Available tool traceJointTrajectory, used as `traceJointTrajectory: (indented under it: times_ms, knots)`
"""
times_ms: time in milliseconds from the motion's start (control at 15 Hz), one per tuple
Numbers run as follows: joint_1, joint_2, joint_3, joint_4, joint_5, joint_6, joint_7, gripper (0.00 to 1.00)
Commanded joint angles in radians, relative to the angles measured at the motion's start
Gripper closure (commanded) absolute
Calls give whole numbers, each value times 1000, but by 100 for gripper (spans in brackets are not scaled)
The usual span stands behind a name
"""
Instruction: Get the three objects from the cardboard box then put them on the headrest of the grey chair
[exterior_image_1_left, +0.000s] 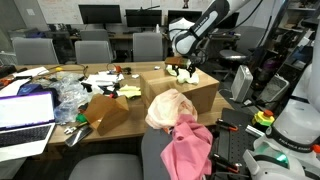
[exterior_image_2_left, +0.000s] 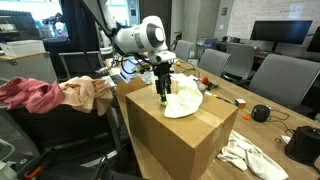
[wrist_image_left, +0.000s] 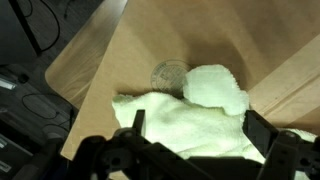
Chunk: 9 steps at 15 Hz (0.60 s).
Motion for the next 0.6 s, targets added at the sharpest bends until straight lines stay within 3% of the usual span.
traceJointTrajectory:
  times_ms: [0,533]
  knots:
    - [45,49,-54,35,-65,63,99,0]
    - [72,92,-98,55,-97,108,203,0]
